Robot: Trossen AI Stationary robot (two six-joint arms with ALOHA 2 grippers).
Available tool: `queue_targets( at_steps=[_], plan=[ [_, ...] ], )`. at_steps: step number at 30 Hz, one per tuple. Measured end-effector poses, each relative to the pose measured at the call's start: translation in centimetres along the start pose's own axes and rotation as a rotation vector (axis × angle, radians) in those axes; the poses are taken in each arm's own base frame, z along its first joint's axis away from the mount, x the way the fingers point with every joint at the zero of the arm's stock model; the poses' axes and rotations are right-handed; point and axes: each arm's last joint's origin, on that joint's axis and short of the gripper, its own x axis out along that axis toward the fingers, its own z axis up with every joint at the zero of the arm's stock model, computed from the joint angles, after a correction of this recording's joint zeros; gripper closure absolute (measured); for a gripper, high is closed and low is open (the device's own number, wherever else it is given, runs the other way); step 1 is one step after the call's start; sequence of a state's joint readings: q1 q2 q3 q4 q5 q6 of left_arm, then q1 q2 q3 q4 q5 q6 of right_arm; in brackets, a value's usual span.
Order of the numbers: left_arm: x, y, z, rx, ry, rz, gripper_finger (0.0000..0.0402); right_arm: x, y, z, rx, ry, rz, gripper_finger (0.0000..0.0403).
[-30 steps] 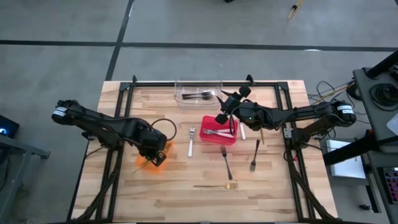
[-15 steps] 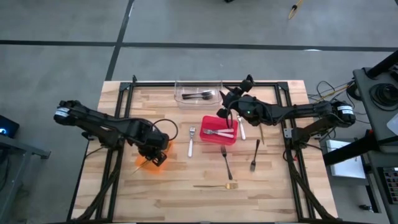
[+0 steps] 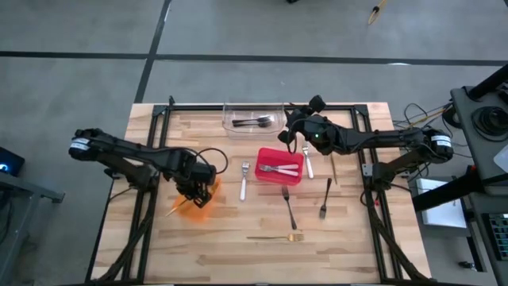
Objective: Sort silverware by color (type)
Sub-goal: Put the gold fork into the orange bin
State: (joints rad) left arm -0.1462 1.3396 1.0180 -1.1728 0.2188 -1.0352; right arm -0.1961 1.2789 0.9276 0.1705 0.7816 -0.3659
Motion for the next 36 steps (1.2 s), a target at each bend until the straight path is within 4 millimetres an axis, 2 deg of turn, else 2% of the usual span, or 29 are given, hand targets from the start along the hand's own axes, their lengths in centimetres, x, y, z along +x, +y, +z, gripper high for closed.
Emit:
queue_targets(
  at_steps=[16,25,36],
  plan=[
    [0.5,0.9,1.3,0.042,-0.028,-0.002,0.0401,1.2,-1.2,-1.1,0.053,0.076,-0.037,0.0280],
    [2.0,1.1,1.6,0.036,-0.028,-0.040,0.0401,1.2,-1.2,-1.2,0.043,0.080,-0.033,0.0280],
    [2.5,1.5,1.8,0.016,-0.029,-0.038,0.0401,1.2,-1.1,-1.3,0.033,0.088,-0.030,0.0280]
  ],
)
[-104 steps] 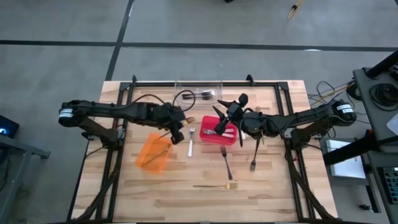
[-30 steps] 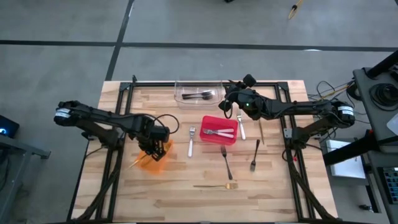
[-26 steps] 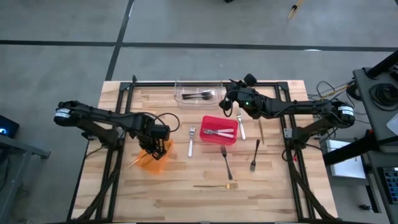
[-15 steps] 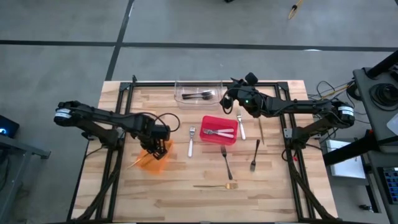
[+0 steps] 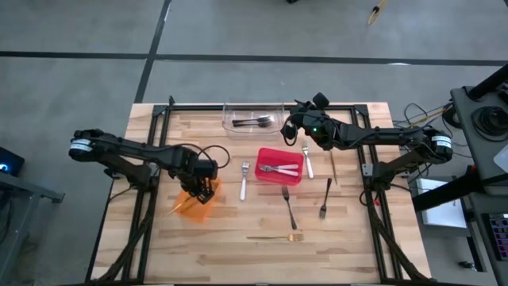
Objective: Sort silverware by color (type)
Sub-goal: Put the gold fork into the orange bin
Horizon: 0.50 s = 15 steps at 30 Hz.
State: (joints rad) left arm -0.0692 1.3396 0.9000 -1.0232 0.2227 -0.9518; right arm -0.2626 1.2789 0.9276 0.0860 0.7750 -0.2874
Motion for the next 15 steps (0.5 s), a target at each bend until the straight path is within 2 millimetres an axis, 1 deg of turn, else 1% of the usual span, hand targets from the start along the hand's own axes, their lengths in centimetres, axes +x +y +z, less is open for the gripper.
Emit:
queue_targets(
  at_steps=[9,15],
  plan=[
    [1.2,0.3,0.1,-0.025,0.006,-0.029,0.0401,0.0,0.0,0.0,-0.003,0.001,0.000,0.0280],
    [1.2,0.4,0.2,-0.032,0.006,-0.042,0.0401,0.0,0.0,0.0,-0.003,0.001,0.000,0.0280]
  ],
)
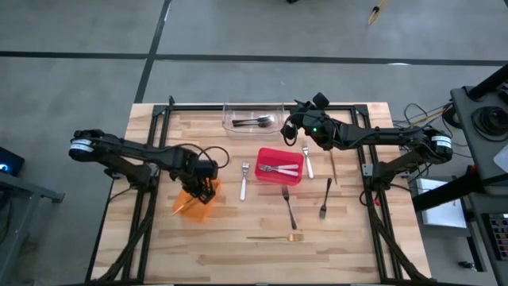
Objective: Sort silverware by color (type)
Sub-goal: Put the gold fork into the orange bin
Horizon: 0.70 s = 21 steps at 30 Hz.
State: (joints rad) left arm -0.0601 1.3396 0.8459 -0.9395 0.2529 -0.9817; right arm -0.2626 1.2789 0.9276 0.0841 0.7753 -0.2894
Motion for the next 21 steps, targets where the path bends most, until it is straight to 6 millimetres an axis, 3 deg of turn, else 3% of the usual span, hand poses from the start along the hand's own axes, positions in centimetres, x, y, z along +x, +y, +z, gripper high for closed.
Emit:
queue_targets(
  at_steps=[21],
  plan=[
    [0.24,-0.01,0.16,-0.013,-0.002,-0.004,0.0401,0.00,0.00,0.00,0.000,0.000,0.000,0.0280]
  ],
)
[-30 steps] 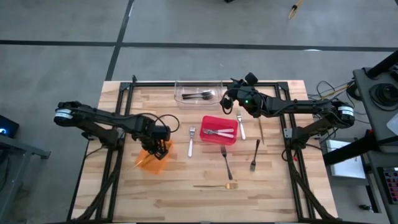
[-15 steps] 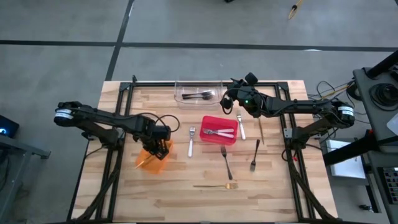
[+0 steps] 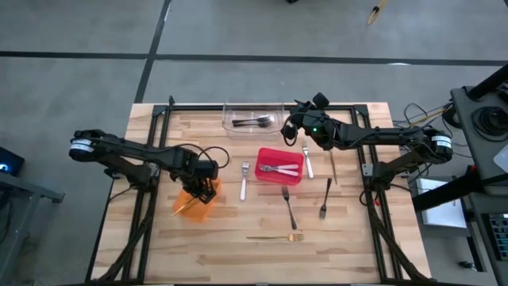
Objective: Sort silverware by color (type)
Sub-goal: Put the gold fork into the orange bin
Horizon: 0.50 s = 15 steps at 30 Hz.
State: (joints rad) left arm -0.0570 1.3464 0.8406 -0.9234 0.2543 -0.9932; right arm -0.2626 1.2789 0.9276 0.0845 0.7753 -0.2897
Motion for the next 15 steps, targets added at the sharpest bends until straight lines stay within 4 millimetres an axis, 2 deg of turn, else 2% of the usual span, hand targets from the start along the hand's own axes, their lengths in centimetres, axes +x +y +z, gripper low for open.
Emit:
queue_targets(
  at_steps=[15],
  plan=[
    [0.89,-0.07,0.69,-0.020,0.013,0.024,0.0401,0.00,0.00,0.00,-0.008,0.000,0.000,0.0280]
  ],
)
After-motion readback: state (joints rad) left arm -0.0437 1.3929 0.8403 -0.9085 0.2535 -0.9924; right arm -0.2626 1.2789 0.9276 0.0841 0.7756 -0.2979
